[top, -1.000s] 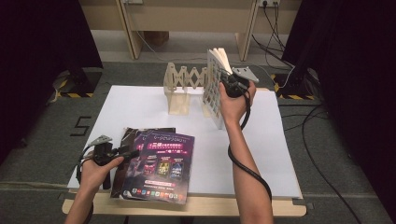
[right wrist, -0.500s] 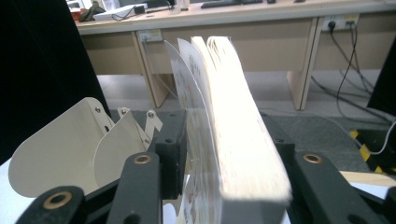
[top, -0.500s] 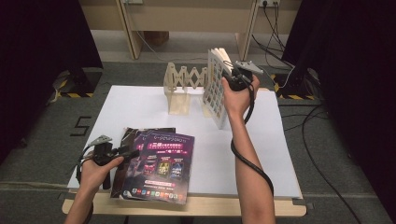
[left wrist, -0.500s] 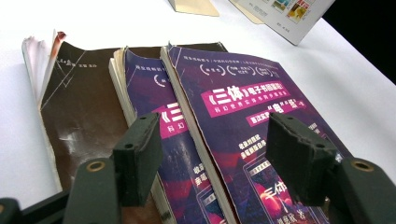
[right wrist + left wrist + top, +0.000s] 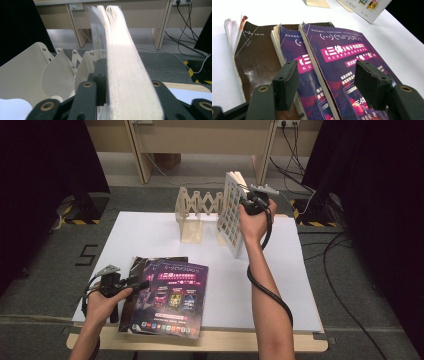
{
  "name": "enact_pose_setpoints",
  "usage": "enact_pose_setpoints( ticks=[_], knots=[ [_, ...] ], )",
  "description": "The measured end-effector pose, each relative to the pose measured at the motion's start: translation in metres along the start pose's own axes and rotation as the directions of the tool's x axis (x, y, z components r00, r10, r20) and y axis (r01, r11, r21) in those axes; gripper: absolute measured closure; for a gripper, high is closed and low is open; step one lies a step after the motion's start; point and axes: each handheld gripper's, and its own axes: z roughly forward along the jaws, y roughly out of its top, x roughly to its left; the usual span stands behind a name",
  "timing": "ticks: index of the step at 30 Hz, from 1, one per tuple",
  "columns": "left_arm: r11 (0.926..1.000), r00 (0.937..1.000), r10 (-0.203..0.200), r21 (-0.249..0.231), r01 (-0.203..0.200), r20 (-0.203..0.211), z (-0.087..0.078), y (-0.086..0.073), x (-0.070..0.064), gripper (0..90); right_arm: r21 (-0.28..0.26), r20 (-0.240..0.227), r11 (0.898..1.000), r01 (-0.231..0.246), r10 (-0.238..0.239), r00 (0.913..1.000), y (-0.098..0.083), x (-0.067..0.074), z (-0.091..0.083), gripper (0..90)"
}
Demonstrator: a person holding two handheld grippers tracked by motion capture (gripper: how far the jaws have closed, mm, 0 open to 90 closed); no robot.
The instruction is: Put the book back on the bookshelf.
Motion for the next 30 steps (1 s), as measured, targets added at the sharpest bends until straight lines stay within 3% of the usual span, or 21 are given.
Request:
enact_pose_setpoints(
  ticks=[3, 8, 12, 15, 18, 21, 25, 30],
  knots=[
    [1.0, 1.0, -0.001, 0.004, 0.001, 0.0, 0.001, 0.0, -0.001, 35.1, -0.004, 0.002, 1.0, -0.001, 0.001, 1.0, -0.001, 0.004, -0.002, 74.4],
    [1.0, 1.0, -0.001, 0.0, 0.001, 0.0, 0.0, 0.0, 0.0, 35.1, -0.082, 0.021, 0.997, -0.014, 0.016, 0.9997, -0.007, 0.011, -0.007, 74.7],
    [1.0, 1.0, -0.005, 0.0, 0.005, -0.004, 0.0, -0.001, 0.002, 35.1, -0.153, 0.065, 0.987, 0.045, -0.035, 0.9973, -0.002, 0.022, -0.009, 74.7],
    [1.0, 1.0, -0.005, 0.0, 0.005, -0.004, 0.0, -0.001, 0.002, 35.1, -0.176, 0.071, 0.984, 0.033, -0.02, 0.9972, -0.004, 0.023, -0.006, 74.7],
    [1.0, 1.0, -0.004, 0.0, 0.004, -0.005, -0.001, -0.001, 0.002, 35.1, -0.181, 0.074, 0.983, 0.021, -0.008, 0.9973, -0.013, 0.024, 0.002, 74.7],
    [1.0, 1.0, -0.006, -0.004, 0.006, -0.004, -0.002, -0.001, 0.002, 35.1, -0.196, 0.086, 0.979, 0.056, -0.04, 0.9955, -0.021, 0.029, 0.005, 74.4],
    [0.9999, 0.9999, -0.01, -0.006, 0.01, -0.008, -0.003, 0.0, 0.003, 35.1, -0.191, 0.066, 0.98, 0.06, -0.048, 0.9967, -0.022, 0.03, 0.003, 73.7],
    [1.0, 1.0, -0.003, -0.003, 0.003, -0.004, -0.002, 0.0, 0.001, 35.1, -0.149, 0.041, 0.988, 0.042, -0.036, 0.9985, -0.017, 0.031, -0.001, 68.9]
  ],
)
